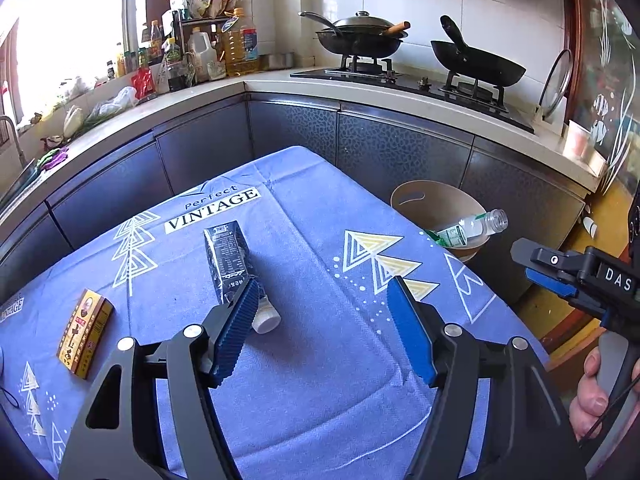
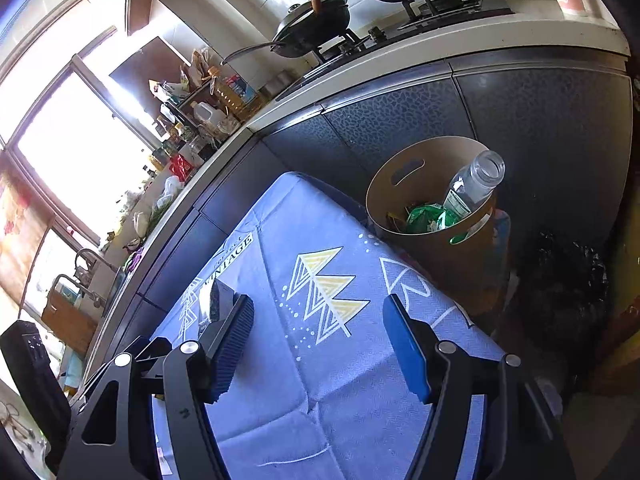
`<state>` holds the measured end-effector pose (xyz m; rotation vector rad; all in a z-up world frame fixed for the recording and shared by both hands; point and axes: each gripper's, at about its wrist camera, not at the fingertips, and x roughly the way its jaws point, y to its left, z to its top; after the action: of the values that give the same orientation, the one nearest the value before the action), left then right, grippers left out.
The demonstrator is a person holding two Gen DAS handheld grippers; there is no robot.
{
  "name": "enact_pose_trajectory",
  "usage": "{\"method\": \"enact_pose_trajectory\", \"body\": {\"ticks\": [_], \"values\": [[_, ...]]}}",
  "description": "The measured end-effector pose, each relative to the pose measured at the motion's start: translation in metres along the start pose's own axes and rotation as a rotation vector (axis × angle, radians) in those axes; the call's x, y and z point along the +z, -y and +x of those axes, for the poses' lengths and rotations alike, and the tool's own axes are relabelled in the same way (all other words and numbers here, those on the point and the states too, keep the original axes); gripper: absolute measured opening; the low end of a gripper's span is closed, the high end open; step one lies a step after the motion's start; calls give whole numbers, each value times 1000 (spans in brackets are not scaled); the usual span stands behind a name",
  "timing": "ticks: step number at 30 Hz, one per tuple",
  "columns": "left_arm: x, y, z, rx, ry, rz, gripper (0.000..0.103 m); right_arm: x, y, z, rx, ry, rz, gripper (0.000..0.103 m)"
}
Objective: Collect trash
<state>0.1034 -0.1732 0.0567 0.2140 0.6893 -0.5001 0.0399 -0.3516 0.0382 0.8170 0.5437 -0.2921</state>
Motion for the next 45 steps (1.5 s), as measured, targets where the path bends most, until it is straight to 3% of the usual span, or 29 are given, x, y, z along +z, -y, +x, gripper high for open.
{"method": "enact_pose_trajectory", "body": {"ticks": [6,45], "values": [[-1,-4,-2,32,13,8,66,-1,2,1,-7,1,11,68],[-8,-13,9,14,-36,-26,67,-3,1,9,-4,-24,22,68]]}}
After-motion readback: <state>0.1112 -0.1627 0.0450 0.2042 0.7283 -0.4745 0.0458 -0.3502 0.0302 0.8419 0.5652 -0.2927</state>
